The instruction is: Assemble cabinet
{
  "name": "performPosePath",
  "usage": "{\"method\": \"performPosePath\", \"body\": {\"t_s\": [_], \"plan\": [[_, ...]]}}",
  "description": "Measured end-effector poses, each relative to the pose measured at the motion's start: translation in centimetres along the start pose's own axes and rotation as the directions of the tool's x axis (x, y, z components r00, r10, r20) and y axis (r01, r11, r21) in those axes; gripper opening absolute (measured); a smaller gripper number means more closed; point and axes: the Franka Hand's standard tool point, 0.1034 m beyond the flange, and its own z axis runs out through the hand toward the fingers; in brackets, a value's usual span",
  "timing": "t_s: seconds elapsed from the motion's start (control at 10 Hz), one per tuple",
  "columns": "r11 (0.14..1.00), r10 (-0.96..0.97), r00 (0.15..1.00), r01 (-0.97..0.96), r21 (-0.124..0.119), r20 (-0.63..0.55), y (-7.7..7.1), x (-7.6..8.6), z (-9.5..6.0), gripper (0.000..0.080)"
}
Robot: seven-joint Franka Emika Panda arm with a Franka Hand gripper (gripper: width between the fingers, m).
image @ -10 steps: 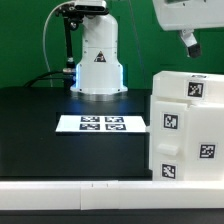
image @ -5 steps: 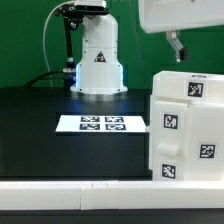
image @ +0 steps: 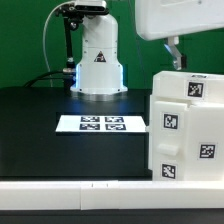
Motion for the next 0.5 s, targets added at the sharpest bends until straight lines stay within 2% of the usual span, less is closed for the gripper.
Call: {"method": "performPosePath", "body": {"t_s": [0.4,0.5], "plan": [[0.955,-0.296,0.955,0.296,-0.011,0.0,0.2,0.1,0.0,0.0796],[0.879,-0.475,0.88,0.474,-0.054,-0.011,0.8,0.4,0.3,0.0796]]}}
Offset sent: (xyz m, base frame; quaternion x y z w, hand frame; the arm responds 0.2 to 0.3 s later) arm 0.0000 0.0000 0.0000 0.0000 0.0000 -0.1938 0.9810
